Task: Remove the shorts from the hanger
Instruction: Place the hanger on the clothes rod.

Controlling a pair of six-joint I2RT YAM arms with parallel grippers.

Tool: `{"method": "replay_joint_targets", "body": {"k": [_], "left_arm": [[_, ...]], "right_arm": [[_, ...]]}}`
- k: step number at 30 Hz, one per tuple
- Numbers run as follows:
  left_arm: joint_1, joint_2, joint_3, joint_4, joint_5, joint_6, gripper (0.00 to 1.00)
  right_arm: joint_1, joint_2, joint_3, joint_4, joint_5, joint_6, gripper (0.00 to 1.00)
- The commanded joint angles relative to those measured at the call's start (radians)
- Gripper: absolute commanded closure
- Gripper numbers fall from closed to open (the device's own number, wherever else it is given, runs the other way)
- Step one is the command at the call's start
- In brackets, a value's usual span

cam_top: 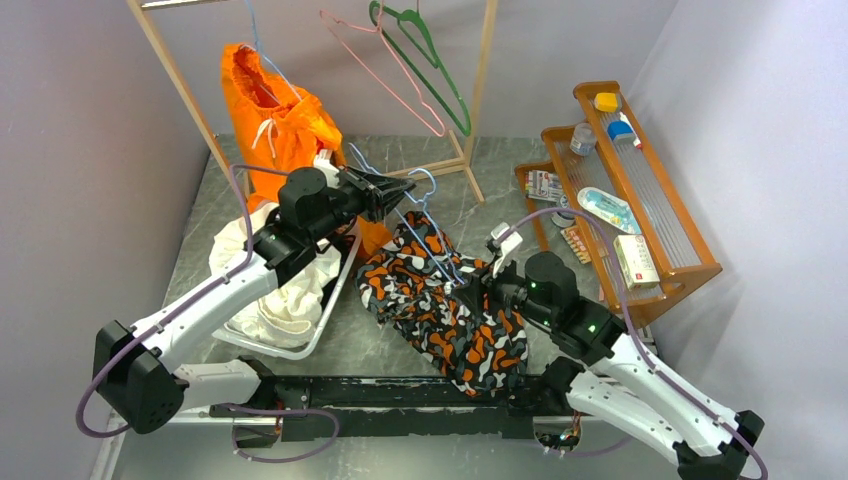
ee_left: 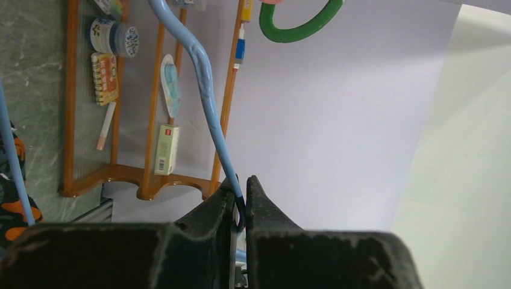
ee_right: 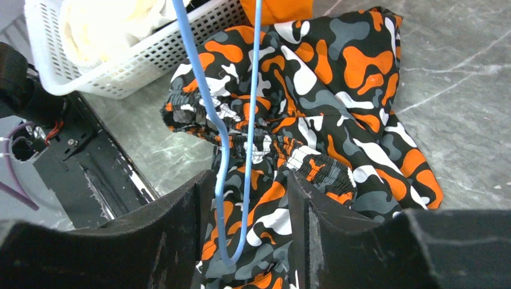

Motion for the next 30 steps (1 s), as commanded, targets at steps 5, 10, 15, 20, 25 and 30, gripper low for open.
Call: {"method": "replay_joint_targets", "body": {"k": [5,10,15,20,25,30], "left_arm": [[0.028,0.016,0.026,0.129,0.065,-0.051,0.93],[0.055,0.032,0.040,0.152,0.103,-0.054,0.93],[0.056,0.045,0.026,0.197,0.122,-0.050,0.93],[0.062,0.107,0.024,0.319,0.240,0.009,0.75],[0.067,0.175,0.020,0.460,0.415,0.053,0.62],[0.058,0.144,0.006,0.459,0.420,0.148,0.47]], "right_arm": [[-0.003,0.047,0.004,0.011,0.053,-0.014,0.52],[-0.002,0.034,0.002,0.009,0.078,-0.008,0.80],[-0.002,0.012,0.018,-0.021,0.150,0.019,1.00],[-0.002,0.015,0.052,-0.069,0.209,0.043,1.00],[-0.002,0.025,0.071,-0.082,0.247,0.071,1.00],[-0.002,0.028,0.078,-0.078,0.276,0.086,1.00]]}}
